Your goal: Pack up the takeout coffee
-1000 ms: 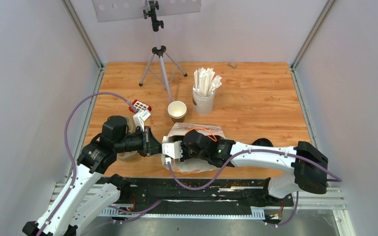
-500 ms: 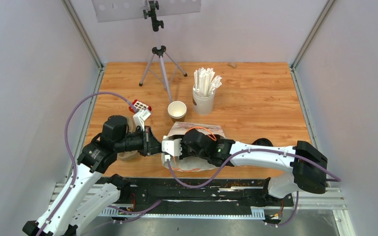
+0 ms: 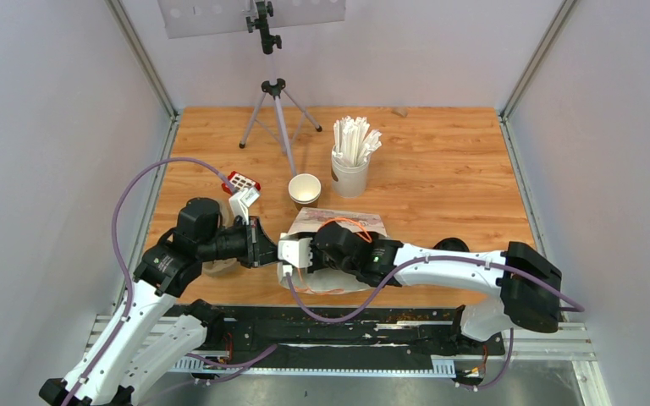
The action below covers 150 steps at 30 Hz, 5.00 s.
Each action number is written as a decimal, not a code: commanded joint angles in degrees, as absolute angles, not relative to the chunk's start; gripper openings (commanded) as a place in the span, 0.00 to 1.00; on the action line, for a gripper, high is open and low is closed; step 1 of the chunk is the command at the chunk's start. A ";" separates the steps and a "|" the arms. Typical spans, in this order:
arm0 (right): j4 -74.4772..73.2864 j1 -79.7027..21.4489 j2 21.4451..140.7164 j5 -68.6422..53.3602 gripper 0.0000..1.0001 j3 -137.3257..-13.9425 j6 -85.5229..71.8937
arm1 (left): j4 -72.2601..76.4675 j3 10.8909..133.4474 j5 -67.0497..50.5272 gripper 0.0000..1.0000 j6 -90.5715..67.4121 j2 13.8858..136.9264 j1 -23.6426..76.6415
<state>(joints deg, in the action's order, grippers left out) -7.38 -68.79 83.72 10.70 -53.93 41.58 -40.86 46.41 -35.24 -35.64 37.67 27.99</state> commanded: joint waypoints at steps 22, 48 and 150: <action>-19.62 -68.12 78.30 8.49 0.10 -62.93 36.57 | -38.84 49.46 -36.07 0.00 -38.37 37.91 28.21; -26.70 -65.81 75.95 6.51 0.12 -71.89 26.07 | -46.72 58.45 -32.15 0.00 -38.58 43.49 28.26; -24.49 -24.88 94.41 -4.34 0.22 -88.67 8.24 | -68.25 83.25 -9.39 1.00 -26.25 45.58 28.22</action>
